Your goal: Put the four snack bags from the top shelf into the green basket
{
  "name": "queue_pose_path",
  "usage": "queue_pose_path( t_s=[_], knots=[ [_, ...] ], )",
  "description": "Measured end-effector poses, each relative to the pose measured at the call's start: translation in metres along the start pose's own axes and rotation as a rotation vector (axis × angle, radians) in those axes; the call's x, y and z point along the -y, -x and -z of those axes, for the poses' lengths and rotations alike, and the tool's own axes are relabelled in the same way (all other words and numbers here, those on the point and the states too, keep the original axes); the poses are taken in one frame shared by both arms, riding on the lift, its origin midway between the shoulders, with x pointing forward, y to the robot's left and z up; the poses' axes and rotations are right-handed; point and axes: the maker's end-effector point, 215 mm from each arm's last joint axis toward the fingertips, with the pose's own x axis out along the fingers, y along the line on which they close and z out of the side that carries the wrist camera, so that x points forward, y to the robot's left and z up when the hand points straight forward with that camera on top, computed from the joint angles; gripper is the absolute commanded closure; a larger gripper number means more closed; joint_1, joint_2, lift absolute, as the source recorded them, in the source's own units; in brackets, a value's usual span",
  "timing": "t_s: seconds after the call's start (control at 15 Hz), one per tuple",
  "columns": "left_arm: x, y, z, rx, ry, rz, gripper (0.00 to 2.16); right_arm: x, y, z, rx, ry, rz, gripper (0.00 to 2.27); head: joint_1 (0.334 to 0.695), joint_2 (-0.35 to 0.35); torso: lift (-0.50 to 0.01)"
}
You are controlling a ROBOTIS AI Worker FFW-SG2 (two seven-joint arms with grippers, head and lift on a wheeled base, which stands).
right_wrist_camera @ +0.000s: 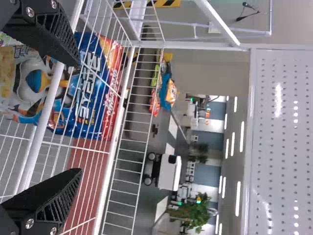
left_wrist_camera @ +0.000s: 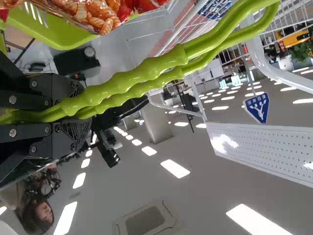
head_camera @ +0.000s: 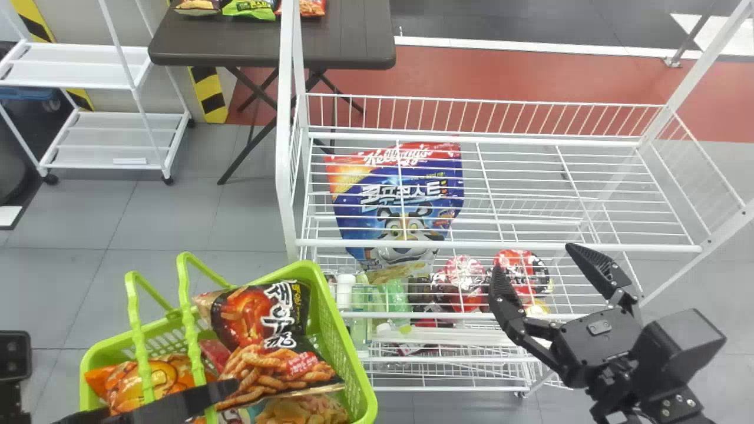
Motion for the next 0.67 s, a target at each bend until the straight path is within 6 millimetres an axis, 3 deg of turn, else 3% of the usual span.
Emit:
queue_pose_path(
  t_s=[0.67],
  knots=[
    [-0.004,-0.011,-0.021,-0.009,0.019,0.015,2.15,-0.013,-0.005,-0.001,0.009,-0.034,-0.002,0.06,0.695,-0.038,0.000]
  ],
)
